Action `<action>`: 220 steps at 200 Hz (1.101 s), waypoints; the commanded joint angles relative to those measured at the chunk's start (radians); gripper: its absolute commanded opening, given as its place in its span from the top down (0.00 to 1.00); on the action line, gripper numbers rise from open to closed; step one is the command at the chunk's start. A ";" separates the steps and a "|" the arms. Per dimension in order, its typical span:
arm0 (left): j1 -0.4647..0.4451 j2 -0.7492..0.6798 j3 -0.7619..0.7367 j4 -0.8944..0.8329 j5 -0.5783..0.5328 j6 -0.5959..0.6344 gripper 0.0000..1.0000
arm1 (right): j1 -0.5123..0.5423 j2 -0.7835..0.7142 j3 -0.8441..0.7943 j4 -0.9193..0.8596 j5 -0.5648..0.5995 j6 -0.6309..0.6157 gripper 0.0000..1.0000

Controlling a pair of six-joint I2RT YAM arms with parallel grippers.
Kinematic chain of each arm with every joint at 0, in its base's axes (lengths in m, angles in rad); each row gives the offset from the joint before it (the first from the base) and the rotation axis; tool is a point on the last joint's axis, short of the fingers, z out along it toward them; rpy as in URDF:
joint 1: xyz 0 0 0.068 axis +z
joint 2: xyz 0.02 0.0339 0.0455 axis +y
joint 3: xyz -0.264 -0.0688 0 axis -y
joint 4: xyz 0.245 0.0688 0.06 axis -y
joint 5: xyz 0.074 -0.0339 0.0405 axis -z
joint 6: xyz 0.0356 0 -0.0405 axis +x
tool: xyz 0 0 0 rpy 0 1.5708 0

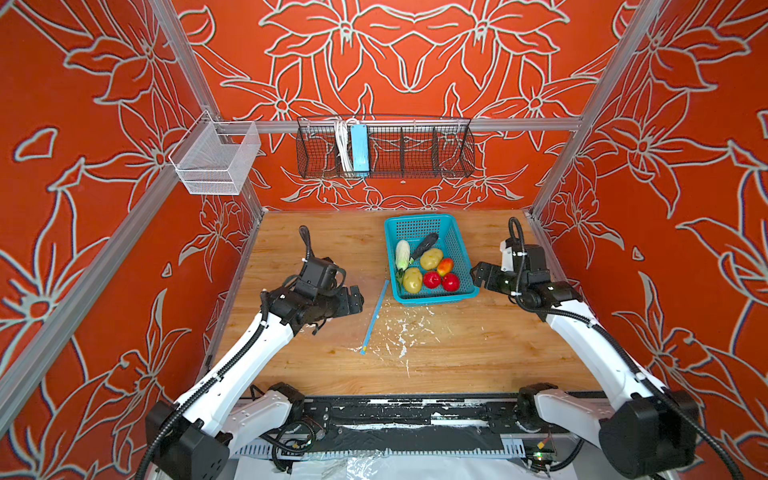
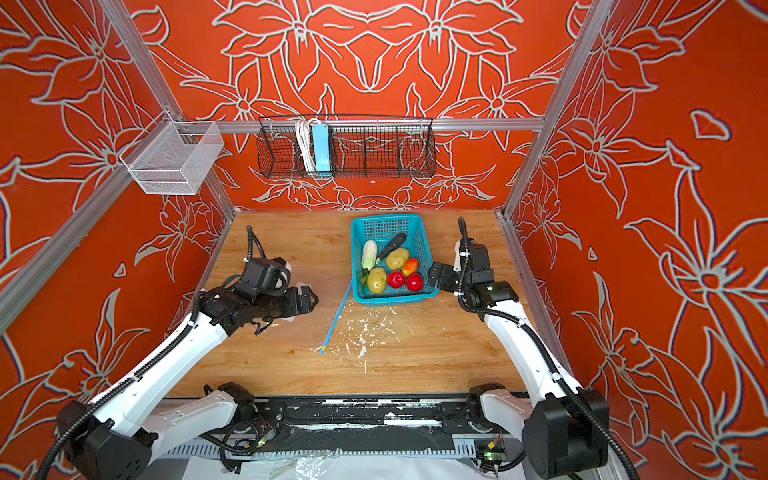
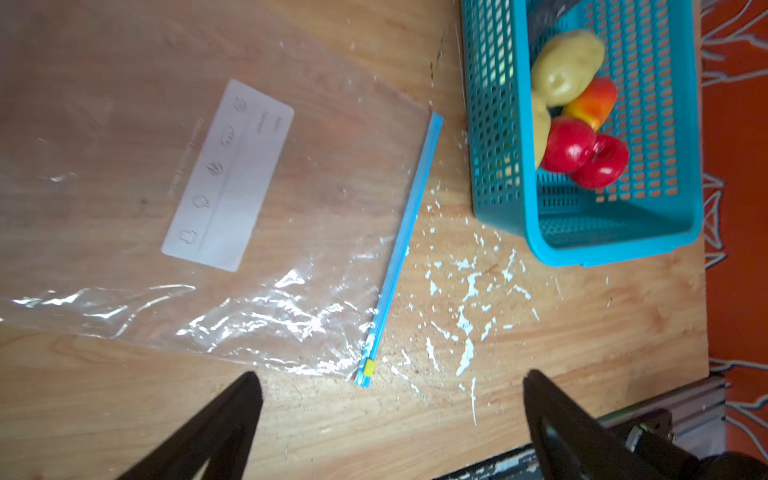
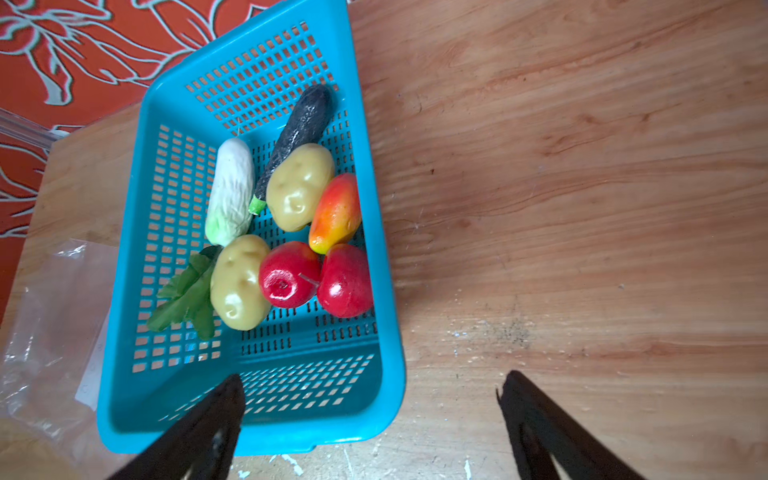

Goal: Place the food in the zip-top bag and seal the zipper
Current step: 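Move the left gripper to the blue zipper while the right moves over the basket, then close the left gripper on the upper blue zipper edge of the bag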

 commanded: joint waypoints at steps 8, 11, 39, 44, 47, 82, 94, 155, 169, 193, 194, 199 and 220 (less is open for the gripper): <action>-0.131 0.102 0.008 -0.063 -0.089 -0.049 0.03 | 0.023 -0.052 -0.020 -0.036 -0.006 0.041 0.02; -0.146 0.117 0.012 -0.071 -0.103 -0.049 0.03 | 0.025 -0.055 -0.022 -0.038 -0.004 0.041 0.02; -0.251 0.279 0.071 -0.161 -0.313 -0.091 0.03 | 0.031 -0.077 -0.033 -0.051 0.020 0.040 0.02; -0.264 0.310 0.074 -0.157 -0.327 -0.085 0.03 | 0.032 -0.080 -0.036 -0.052 0.022 0.038 0.02; -0.269 0.322 0.076 -0.148 -0.327 -0.075 0.03 | 0.033 -0.080 -0.037 -0.050 0.021 0.037 0.02; -0.296 0.505 0.116 -0.079 -0.284 -0.068 0.03 | 0.033 -0.070 -0.039 -0.043 0.034 0.023 0.02; -0.303 0.528 0.120 -0.047 -0.278 -0.064 0.03 | 0.033 -0.059 -0.031 -0.048 0.036 0.016 0.02; -0.304 0.594 0.157 -0.020 -0.344 -0.028 0.02 | 0.032 -0.017 -0.030 -0.010 0.037 0.011 0.02; -0.304 0.614 0.162 -0.016 -0.350 -0.025 0.07 | 0.032 -0.004 -0.027 -0.003 0.036 0.012 0.02; -0.303 0.644 0.174 -0.010 -0.360 -0.012 0.20 | 0.033 0.012 -0.024 0.011 0.023 0.018 0.02; -0.303 0.645 0.175 -0.011 -0.360 -0.010 0.21 | 0.032 0.012 -0.025 0.011 0.023 0.018 0.02; -0.303 0.653 0.180 -0.014 -0.364 -0.009 0.21 | 0.034 0.014 -0.026 0.016 0.021 0.019 0.02; -0.303 0.663 0.189 -0.017 -0.382 -0.008 0.24 | 0.033 0.021 -0.025 0.022 0.020 0.019 0.02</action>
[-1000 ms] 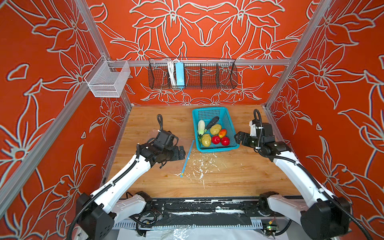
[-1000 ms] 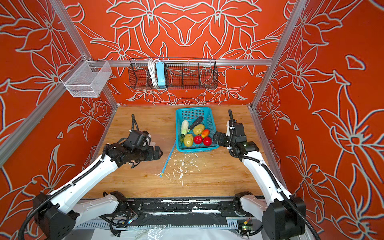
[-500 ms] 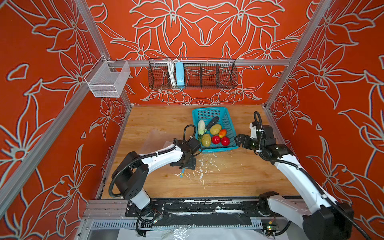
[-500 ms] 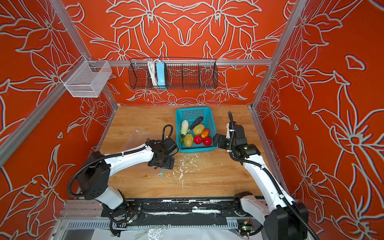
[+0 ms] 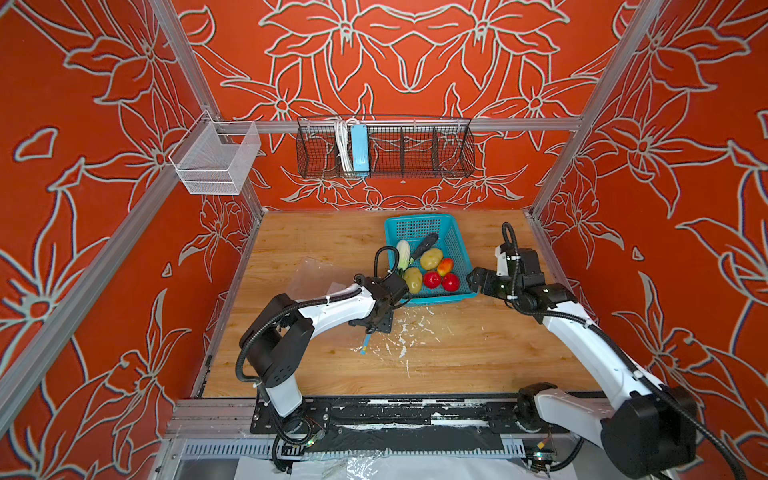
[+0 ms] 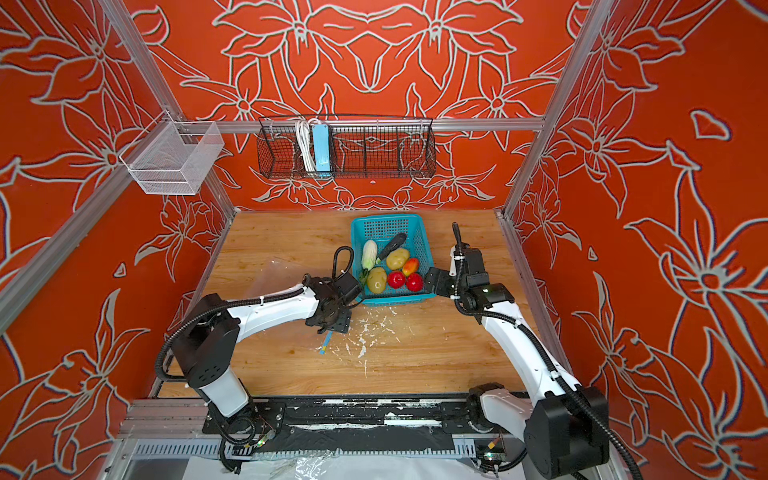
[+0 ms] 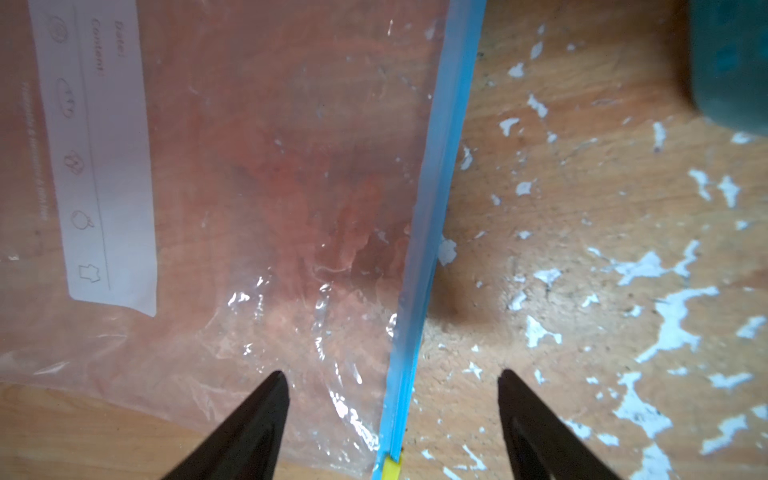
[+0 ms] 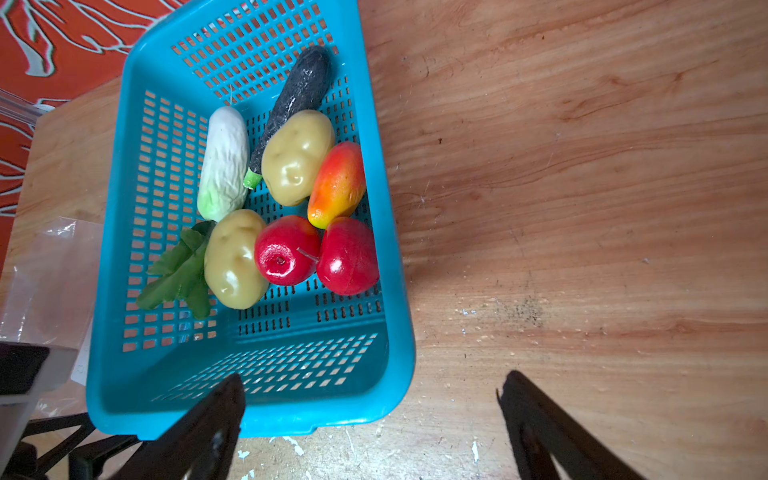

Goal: Place the food in the zip-top bag and seal the zipper
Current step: 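Close the left gripper on the upper blue zipper edge of the bag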

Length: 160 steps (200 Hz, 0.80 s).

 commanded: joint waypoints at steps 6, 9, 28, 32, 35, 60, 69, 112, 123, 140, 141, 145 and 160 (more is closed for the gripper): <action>-0.003 0.012 0.023 -0.017 -0.048 0.001 0.25 | 0.005 0.009 0.006 0.024 0.009 0.001 0.02; -0.004 0.012 0.022 -0.015 -0.052 0.002 0.26 | 0.006 0.010 0.007 0.022 0.010 0.000 0.02; -0.004 0.015 0.018 -0.007 -0.066 0.011 0.31 | 0.007 0.008 0.012 0.009 0.016 -0.005 0.02; -0.003 0.018 0.019 -0.010 -0.072 0.012 0.32 | 0.007 0.006 0.011 0.007 0.016 -0.006 0.02; -0.003 0.019 0.019 -0.011 -0.075 0.010 0.34 | 0.007 0.004 0.010 0.007 0.017 -0.006 0.02; -0.002 0.030 -0.005 0.007 -0.116 0.028 0.42 | 0.006 -0.011 -0.001 0.011 0.027 -0.005 0.02; -0.002 0.038 -0.008 0.010 -0.119 0.033 0.43 | 0.007 -0.014 -0.004 0.017 0.030 -0.004 0.02; -0.001 0.055 -0.016 0.028 -0.112 0.030 0.49 | 0.006 -0.019 -0.010 0.020 0.025 0.001 0.02; 0.000 0.054 -0.026 0.043 -0.109 0.027 0.50 | 0.006 -0.021 -0.009 0.015 0.023 0.003 0.02; 0.010 0.058 -0.033 0.061 -0.084 0.027 0.52 | 0.006 -0.020 -0.002 0.005 0.019 0.003 0.02; 0.011 0.058 -0.034 0.061 -0.082 0.027 0.52 | 0.006 -0.022 -0.002 0.004 0.019 0.003 0.02; 0.012 0.057 -0.035 0.064 -0.076 0.031 0.53 | 0.006 -0.024 -0.001 0.004 0.019 0.003 0.02; 0.015 0.059 -0.035 0.066 -0.075 0.033 0.53 | 0.007 -0.031 -0.005 0.007 0.021 0.007 0.02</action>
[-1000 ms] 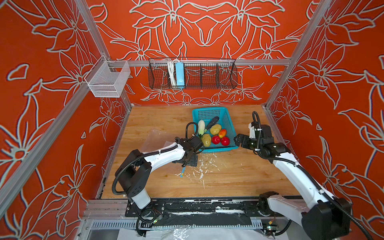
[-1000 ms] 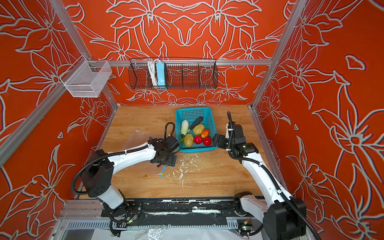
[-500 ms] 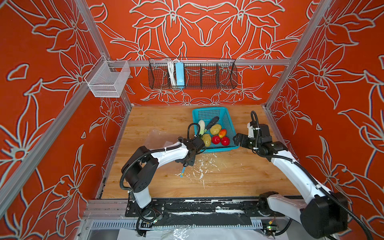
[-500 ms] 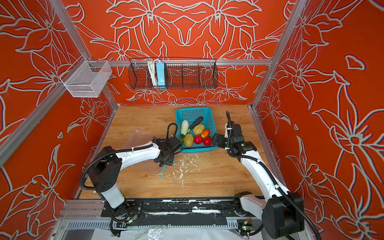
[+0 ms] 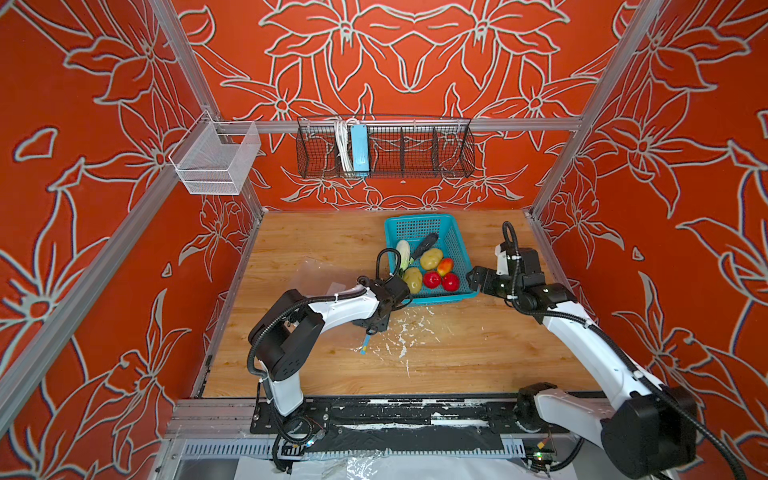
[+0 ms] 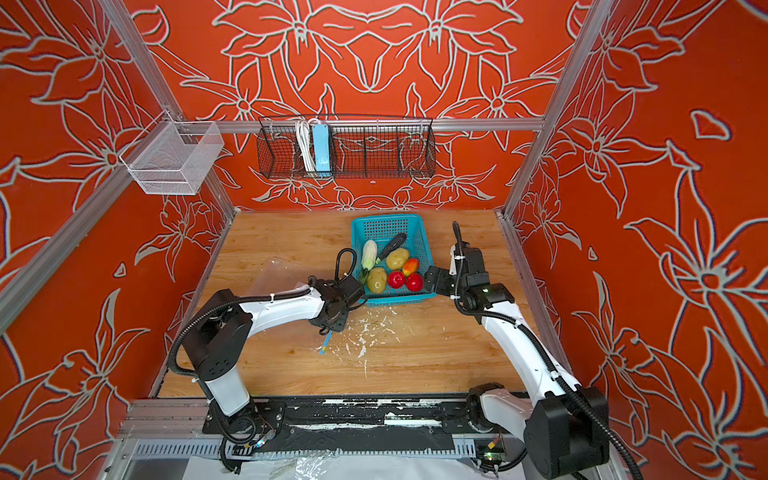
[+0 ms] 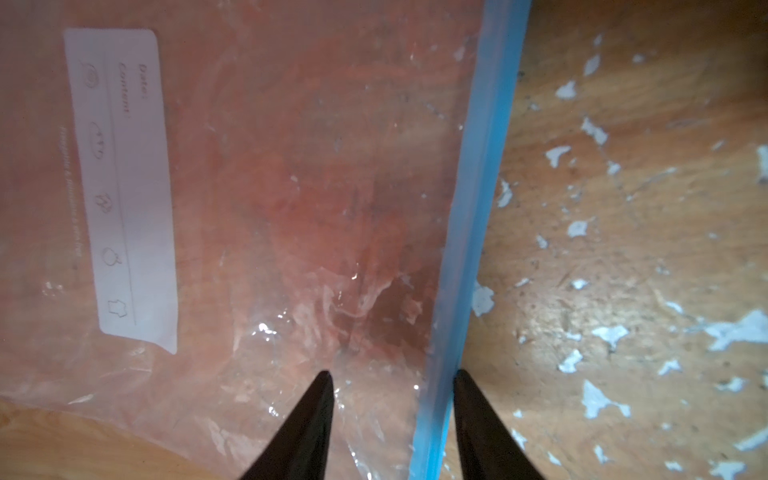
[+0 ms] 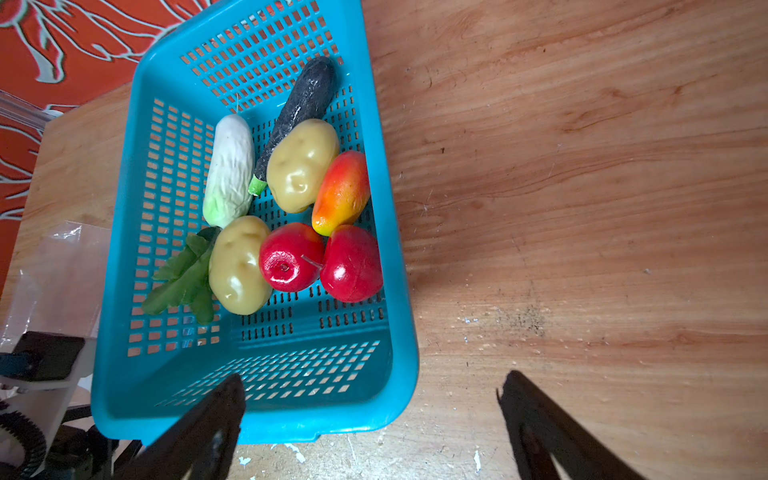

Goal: Place the food in the zip-top bag and seal the zipper
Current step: 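Close the left gripper on the upper blue zipper edge of the bag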

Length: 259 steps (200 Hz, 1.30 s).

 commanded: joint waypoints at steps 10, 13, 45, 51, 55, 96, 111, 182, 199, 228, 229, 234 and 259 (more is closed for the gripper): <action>0.015 0.012 -0.008 0.012 0.015 -0.007 0.53 | 0.006 -0.029 -0.011 0.000 0.024 0.017 0.02; 0.017 0.012 -0.009 0.014 0.019 -0.006 0.53 | 0.006 -0.031 -0.012 0.002 0.027 0.020 0.02; 0.022 0.005 -0.014 0.022 0.015 -0.001 0.53 | 0.007 -0.030 -0.009 0.000 0.020 0.024 0.02; 0.023 0.002 -0.016 0.026 0.016 0.000 0.53 | 0.007 -0.032 -0.009 -0.002 0.018 0.024 0.02; 0.023 0.003 -0.015 0.028 0.015 0.001 0.53 | 0.007 -0.033 -0.009 -0.003 0.017 0.024 0.02; 0.023 0.023 -0.007 0.026 0.008 0.007 0.57 | 0.007 -0.051 -0.020 -0.007 0.023 0.021 0.02; 0.023 0.027 -0.005 0.023 -0.002 0.005 0.61 | 0.007 -0.054 -0.021 -0.009 0.026 0.019 0.02; 0.023 0.068 0.019 0.006 -0.022 0.001 0.76 | 0.008 -0.058 -0.021 -0.010 0.021 0.018 0.02; 0.023 0.071 0.020 0.002 -0.028 -0.005 0.84 | 0.006 -0.062 -0.020 -0.014 0.022 0.016 0.02; 0.028 0.078 0.024 -0.013 -0.042 -0.020 0.89 | 0.006 -0.067 -0.022 -0.016 0.028 0.012 0.02; 0.028 0.077 0.024 -0.013 -0.042 -0.020 0.89 | 0.007 -0.067 -0.021 -0.016 0.028 0.012 0.02; 0.029 0.076 0.023 -0.014 -0.043 -0.021 0.90 | 0.007 -0.067 -0.021 -0.016 0.027 0.012 0.02; 0.030 0.074 0.019 -0.013 -0.044 -0.024 0.93 | 0.007 -0.066 -0.016 -0.014 0.024 0.010 0.02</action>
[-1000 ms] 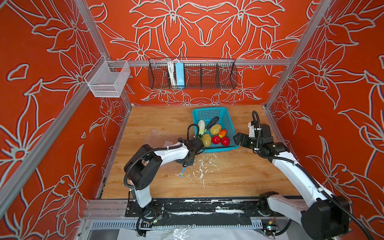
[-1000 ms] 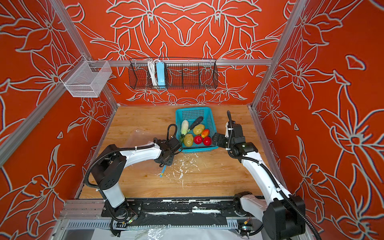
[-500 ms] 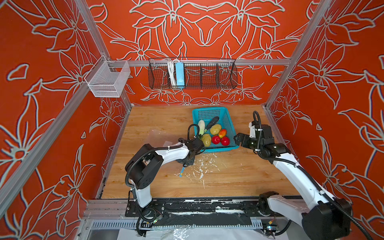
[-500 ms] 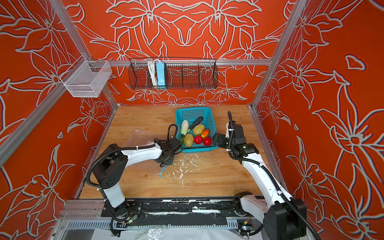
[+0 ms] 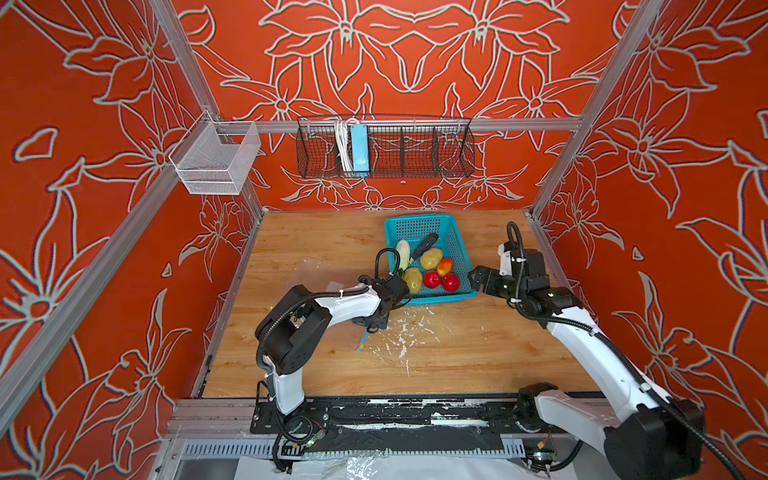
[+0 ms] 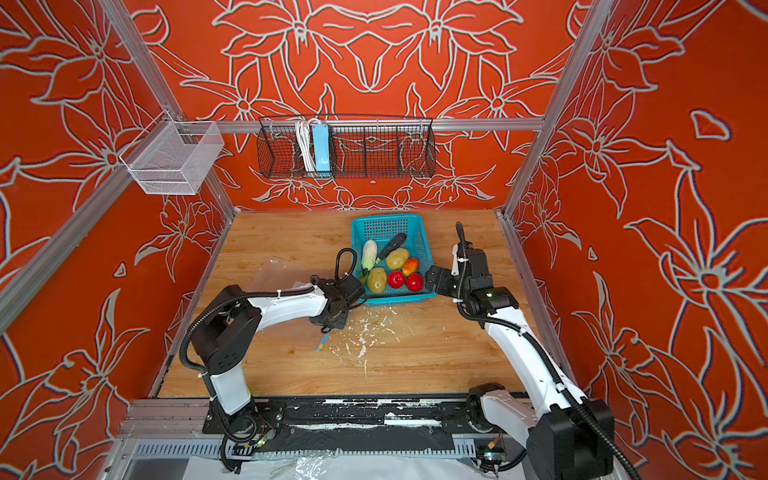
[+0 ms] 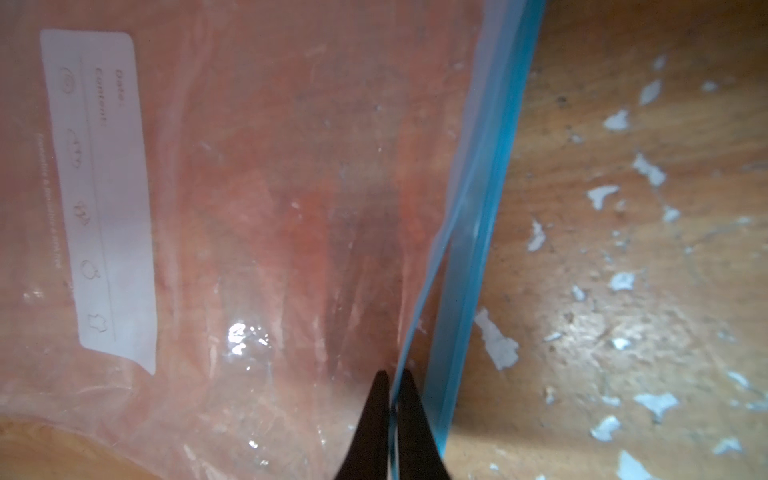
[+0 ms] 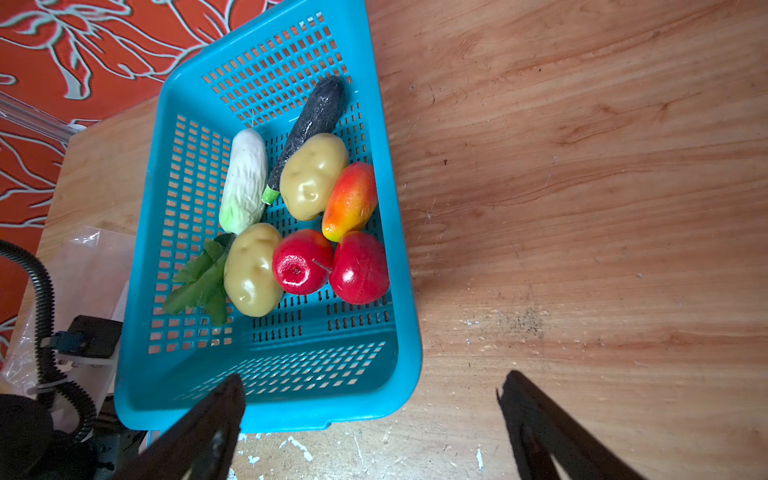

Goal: Place the food in the zip-top bag and seal the zipper
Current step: 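Close the left gripper on the upper blue zipper edge of the bag, then lift the zipper edge with the left gripper while the right reaches into the basket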

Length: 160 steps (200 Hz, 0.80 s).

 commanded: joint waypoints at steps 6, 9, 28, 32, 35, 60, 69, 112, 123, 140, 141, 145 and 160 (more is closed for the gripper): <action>0.008 0.021 0.005 -0.036 -0.016 -0.023 0.93 | 0.007 -0.013 -0.006 -0.014 0.023 0.005 0.02; 0.009 0.020 0.005 -0.036 -0.016 -0.025 0.93 | 0.007 -0.013 -0.007 -0.014 0.022 0.005 0.02; 0.009 0.021 0.006 -0.038 -0.016 -0.025 0.95 | 0.007 -0.008 -0.008 -0.011 0.021 0.005 0.02; 0.008 0.020 0.006 -0.038 -0.016 -0.023 0.96 | 0.007 -0.007 -0.007 -0.011 0.021 0.005 0.02; 0.009 0.020 0.006 -0.039 -0.015 -0.025 0.97 | 0.007 -0.006 -0.007 -0.011 0.021 0.005 0.02; 0.012 0.021 0.011 -0.045 -0.016 -0.028 1.00 | 0.007 0.003 -0.005 -0.012 0.021 -0.001 0.02; 0.014 0.024 0.014 -0.054 -0.017 -0.036 1.00 | 0.007 0.003 -0.004 -0.012 0.016 0.000 0.02; 0.022 -0.021 0.000 -0.058 -0.005 -0.074 1.00 | 0.006 0.000 0.025 -0.041 0.032 0.062 0.02; 0.025 -0.043 -0.007 -0.052 -0.006 -0.084 1.00 | 0.007 0.006 0.042 -0.043 0.027 0.066 0.02; 0.031 -0.071 -0.008 -0.055 0.000 -0.093 1.00 | 0.007 0.020 0.058 -0.046 0.059 0.070 0.02; 0.032 -0.072 -0.007 -0.056 0.000 -0.093 1.00 | 0.006 0.020 0.059 -0.048 0.062 0.070 0.02; 0.033 -0.077 -0.005 -0.060 -0.001 -0.095 1.00 | 0.008 0.024 0.064 -0.054 0.078 0.074 0.02; 0.035 -0.100 0.006 -0.080 -0.009 -0.100 1.00 | 0.026 0.037 0.082 -0.075 0.128 0.054 0.02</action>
